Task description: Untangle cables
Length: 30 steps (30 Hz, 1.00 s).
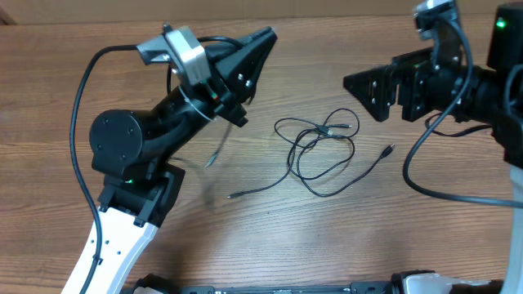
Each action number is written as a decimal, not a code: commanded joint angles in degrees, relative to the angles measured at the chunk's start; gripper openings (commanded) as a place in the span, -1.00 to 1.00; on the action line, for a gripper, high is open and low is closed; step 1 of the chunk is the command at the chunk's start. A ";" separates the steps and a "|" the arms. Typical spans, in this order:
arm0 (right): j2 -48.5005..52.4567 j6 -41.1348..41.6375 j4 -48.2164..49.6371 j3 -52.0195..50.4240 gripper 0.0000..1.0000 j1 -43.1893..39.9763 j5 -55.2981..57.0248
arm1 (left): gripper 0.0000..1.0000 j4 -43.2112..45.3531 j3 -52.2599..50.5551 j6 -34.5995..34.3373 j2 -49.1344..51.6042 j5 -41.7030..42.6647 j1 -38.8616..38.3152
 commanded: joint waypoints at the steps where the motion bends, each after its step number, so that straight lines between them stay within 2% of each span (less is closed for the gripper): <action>1: 1.70 -16.92 -1.70 0.28 1.00 -0.22 -10.32 | -0.92 -2.12 0.57 -16.68 -1.40 -8.66 0.63; 3: 3.04 -24.63 -4.00 0.11 1.00 -0.20 -14.36 | -0.92 -2.14 0.57 -21.94 -1.40 -10.10 0.63; 6: 4.20 -29.70 -4.66 -1.49 1.00 -0.15 -18.80 | -0.91 -3.08 0.57 -29.79 -1.36 -11.72 0.52; 12: 6.97 -32.72 -4.13 -3.93 1.00 0.52 -23.76 | -0.92 -9.49 0.57 -49.70 -1.29 -13.07 0.55; 15: 8.20 -32.70 -4.07 -4.26 1.00 0.83 -24.79 | -0.92 -15.76 0.57 -58.53 -1.22 -15.58 0.52; 16: 8.94 -32.70 -4.07 -4.26 1.00 0.81 -25.90 | -0.92 -20.61 0.57 -63.17 -0.96 -17.38 0.52; 18: 9.25 -32.72 -4.02 -4.26 1.00 0.81 -26.47 | -0.92 -24.46 0.57 -66.75 -0.52 -18.05 0.52; 20: 9.25 -32.72 -4.02 -4.26 1.00 0.81 -26.47 | -0.92 -26.36 0.57 -67.38 -0.37 -17.97 0.52; 21: 9.25 -32.96 -4.04 -4.26 1.00 0.81 -26.43 | -0.91 -25.38 0.57 -65.35 -0.37 -16.98 0.52; 23: 9.25 -36.30 -4.72 -4.26 1.00 0.83 -26.45 | -0.92 -21.00 0.81 -58.10 -0.37 -14.95 0.52; 26: 9.25 -39.30 -4.92 -4.28 1.00 0.83 -27.17 | -0.92 -21.68 3.41 -46.86 -0.26 -11.41 0.52; 27: 9.25 -40.63 -4.94 -4.28 1.00 0.83 -27.96 | -0.92 -24.00 5.25 -41.81 -0.15 -8.92 0.55; 30: 9.25 -46.03 -5.22 -4.28 1.00 1.77 -31.21 | -0.92 -33.73 9.60 -37.13 0.09 -5.92 0.55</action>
